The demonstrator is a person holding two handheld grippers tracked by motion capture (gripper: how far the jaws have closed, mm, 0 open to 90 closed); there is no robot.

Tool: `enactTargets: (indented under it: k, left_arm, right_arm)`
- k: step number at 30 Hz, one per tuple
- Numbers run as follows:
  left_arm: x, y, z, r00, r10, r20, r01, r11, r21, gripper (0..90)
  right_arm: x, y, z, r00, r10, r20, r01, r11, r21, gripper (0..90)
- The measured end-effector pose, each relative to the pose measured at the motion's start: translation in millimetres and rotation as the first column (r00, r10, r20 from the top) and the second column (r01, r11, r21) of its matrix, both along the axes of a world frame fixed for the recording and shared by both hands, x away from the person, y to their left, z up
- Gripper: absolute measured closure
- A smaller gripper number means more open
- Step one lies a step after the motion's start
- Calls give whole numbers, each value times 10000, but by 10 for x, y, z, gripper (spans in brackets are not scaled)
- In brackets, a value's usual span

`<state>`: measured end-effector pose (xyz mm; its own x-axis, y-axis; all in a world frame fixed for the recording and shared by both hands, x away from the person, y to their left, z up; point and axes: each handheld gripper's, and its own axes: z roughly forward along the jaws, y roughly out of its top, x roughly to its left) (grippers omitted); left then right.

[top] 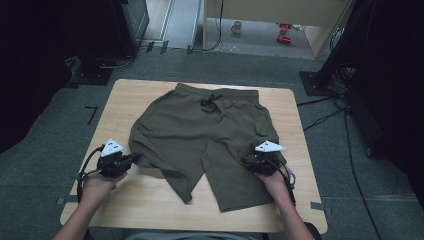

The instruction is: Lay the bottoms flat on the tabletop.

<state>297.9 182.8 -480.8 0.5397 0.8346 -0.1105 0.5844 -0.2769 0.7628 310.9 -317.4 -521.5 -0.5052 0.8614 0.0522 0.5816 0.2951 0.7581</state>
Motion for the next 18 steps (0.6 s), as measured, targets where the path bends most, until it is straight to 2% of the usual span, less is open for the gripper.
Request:
enactTargets:
  k: [5,8,13,18]
  left_arm:
    - [-92,134,-51,9999,-3,-158,2,10000,-89,885]
    - [-130,166,-83,9998,-126,-177,130,9997,209,885]
    - [-191,235,-84,9999,-73,-90,75,9997,247,880]
    - [-267,299,-100,9998,-127,-164,136,9984,558,877]
  right_arm:
    - [-29,-25,3,10000,81,-12,-81,10000,-55,432]
    - [-47,-38,9,10000,56,-72,-56,9999,-91,431]
    - [-87,-62,20,9998,90,-192,-93,9999,-137,423]
    - [-140,-94,0,10000,78,7,-78,9999,-83,427]
